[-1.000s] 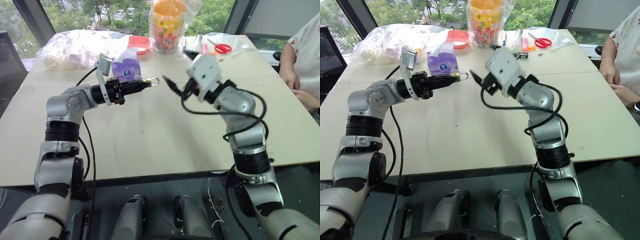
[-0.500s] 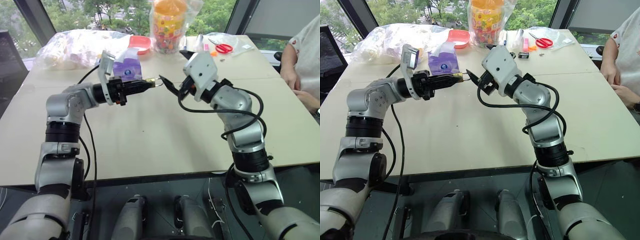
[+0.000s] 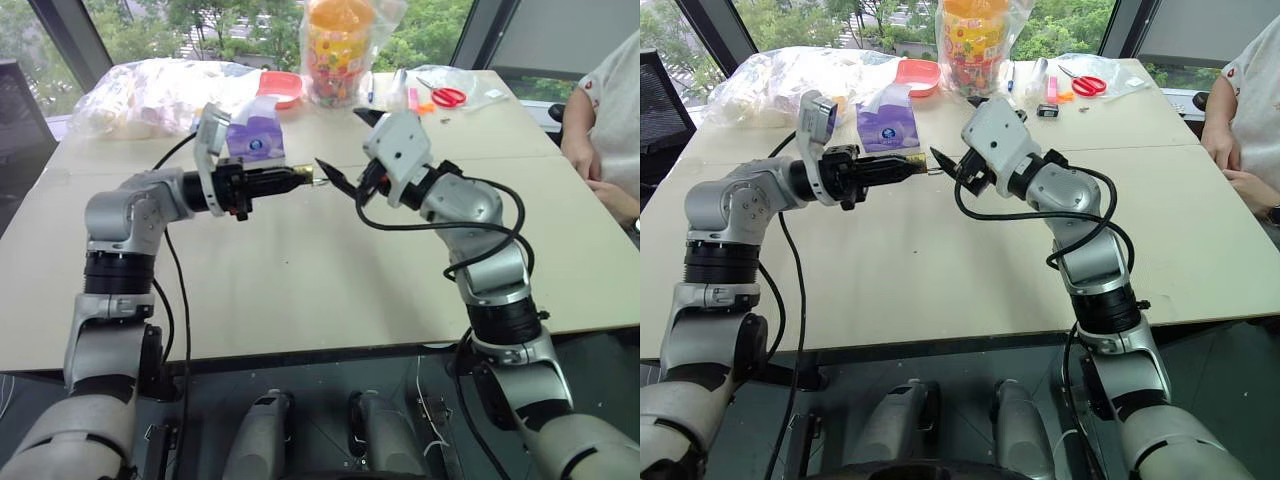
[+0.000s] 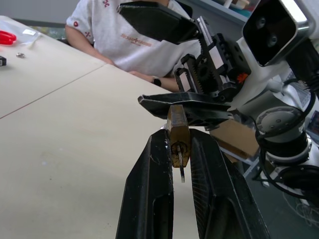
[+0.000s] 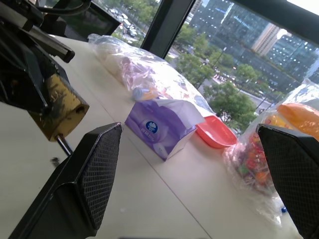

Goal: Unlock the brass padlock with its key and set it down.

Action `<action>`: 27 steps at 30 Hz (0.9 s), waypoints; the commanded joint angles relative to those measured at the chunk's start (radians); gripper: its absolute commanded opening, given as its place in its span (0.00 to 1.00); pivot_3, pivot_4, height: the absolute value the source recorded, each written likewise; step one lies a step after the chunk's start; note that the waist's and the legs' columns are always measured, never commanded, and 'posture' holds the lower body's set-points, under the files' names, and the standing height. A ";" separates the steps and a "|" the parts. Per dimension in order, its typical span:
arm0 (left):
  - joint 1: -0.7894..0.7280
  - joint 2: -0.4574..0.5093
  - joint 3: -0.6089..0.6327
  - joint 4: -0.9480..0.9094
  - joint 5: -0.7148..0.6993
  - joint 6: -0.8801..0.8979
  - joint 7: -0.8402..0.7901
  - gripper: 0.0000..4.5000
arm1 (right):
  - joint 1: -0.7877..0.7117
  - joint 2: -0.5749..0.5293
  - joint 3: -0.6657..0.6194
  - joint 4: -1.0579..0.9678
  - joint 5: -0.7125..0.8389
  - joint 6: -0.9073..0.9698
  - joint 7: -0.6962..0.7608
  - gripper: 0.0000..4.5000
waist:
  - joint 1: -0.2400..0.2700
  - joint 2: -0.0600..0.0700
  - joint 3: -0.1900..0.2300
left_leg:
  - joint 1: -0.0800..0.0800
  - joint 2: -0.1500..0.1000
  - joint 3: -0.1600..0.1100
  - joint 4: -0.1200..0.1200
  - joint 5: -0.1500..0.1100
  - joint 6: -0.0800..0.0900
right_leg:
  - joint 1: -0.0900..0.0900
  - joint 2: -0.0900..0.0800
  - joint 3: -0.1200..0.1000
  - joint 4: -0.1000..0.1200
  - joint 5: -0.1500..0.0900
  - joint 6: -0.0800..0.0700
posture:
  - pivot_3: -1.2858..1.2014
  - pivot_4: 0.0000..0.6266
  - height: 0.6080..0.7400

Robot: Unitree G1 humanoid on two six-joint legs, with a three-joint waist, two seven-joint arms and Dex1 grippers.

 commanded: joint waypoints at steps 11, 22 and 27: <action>-0.027 -0.061 -0.054 0.113 0.072 -0.099 0.057 0.00 | 0.045 -0.161 -0.078 -0.088 0.046 0.207 0.043 0.99 | 0.013 0.000 0.000 | 0.000 -0.001 0.000 0.000 0.000 0.000 | 0.000 -0.001 0.000 -0.001 -0.001 -0.001 | 0.52 0.24 1.00; -0.182 -0.295 -0.081 0.606 0.189 -0.127 0.148 0.00 | 0.159 -0.314 -0.171 -0.411 0.404 0.949 0.102 0.99 | 0.024 -0.001 0.000 | -0.002 -0.001 0.000 0.002 -0.002 0.003 | -0.001 -0.003 -0.001 -0.002 -0.001 -0.001 | 0.52 0.24 1.00; -0.246 -0.367 -0.088 0.777 0.246 -0.195 0.155 0.00 | 0.168 -0.324 -0.145 -0.438 0.414 0.981 0.051 0.99 | 0.025 -0.001 0.000 | -0.003 -0.001 0.001 0.001 -0.003 0.004 | -0.001 -0.003 -0.001 -0.004 0.001 0.002 | 0.52 0.24 1.00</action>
